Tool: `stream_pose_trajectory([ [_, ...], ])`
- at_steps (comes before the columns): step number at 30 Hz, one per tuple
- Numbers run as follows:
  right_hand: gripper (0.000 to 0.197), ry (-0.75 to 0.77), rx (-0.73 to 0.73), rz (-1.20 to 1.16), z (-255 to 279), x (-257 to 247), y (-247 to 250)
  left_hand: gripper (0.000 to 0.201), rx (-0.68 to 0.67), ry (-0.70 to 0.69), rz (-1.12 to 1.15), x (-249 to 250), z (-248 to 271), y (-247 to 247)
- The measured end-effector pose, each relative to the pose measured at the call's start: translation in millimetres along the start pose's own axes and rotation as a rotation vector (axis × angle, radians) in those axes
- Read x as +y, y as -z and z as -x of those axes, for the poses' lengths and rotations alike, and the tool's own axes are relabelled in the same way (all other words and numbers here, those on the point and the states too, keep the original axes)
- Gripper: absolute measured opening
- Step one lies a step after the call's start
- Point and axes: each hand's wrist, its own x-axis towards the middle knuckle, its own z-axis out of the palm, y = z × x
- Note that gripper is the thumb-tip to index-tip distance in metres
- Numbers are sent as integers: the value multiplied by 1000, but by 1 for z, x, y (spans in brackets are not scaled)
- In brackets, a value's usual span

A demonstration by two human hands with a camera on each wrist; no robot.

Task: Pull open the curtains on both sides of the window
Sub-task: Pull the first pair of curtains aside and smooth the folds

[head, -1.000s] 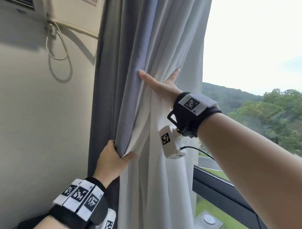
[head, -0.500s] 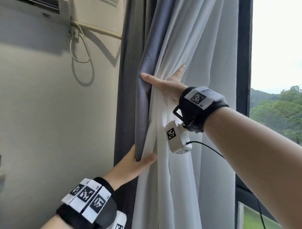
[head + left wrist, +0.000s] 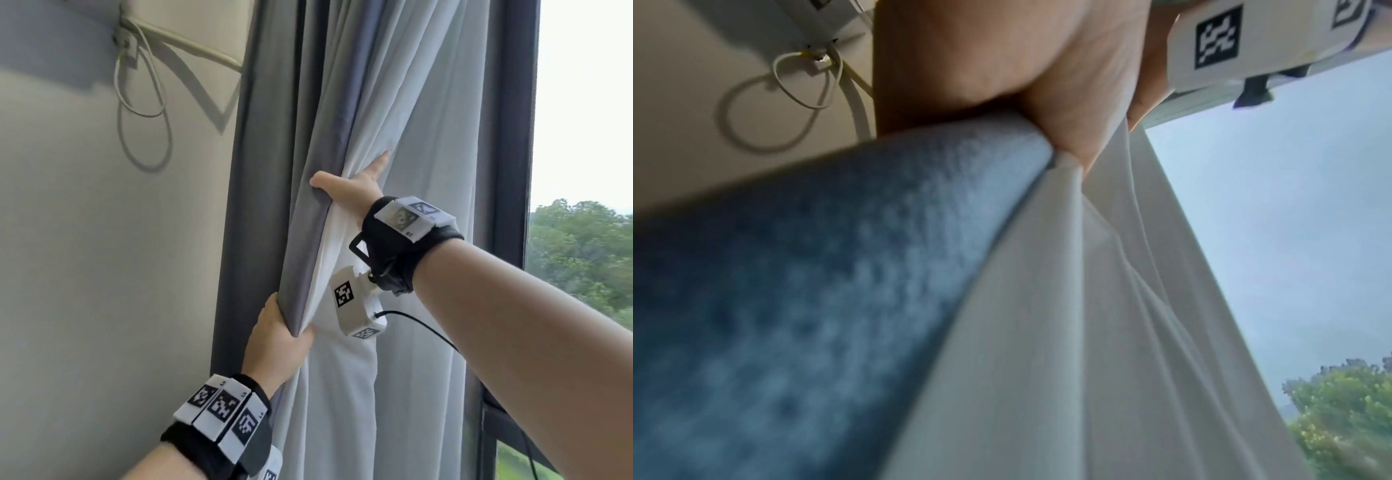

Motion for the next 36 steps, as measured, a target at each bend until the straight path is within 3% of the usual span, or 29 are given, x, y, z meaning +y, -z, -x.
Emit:
stream_pose_trajectory([
  [2, 124, -32, 42, 17, -11, 6, 5, 43, 13, -16, -34, -5, -9, -11],
  [8, 134, 8, 310, 324, -34, 28, 42, 48, -21, -24, -57, -9, -31, -56],
  [11, 143, 10, 377, 411, -48, 48, 65, 50, -48, -34, -66, -12, -40, -80],
  [16, 148, -99, 373, 431, -77, 74, 89, 56, -120, 3, -113, -16, -63, -112],
  [20, 149, -72, 349, 400, -104, 88, 94, 51, -149, 20, -129, -24, -83, -125],
  [29, 138, 156, 363, 395, -131, 111, 49, 48, -111, 5, -116, -56, -109, -129],
  [36, 140, 127, 227, 93, -152, 106, 3, 36, -36, 7, -105, -92, -126, -107],
])
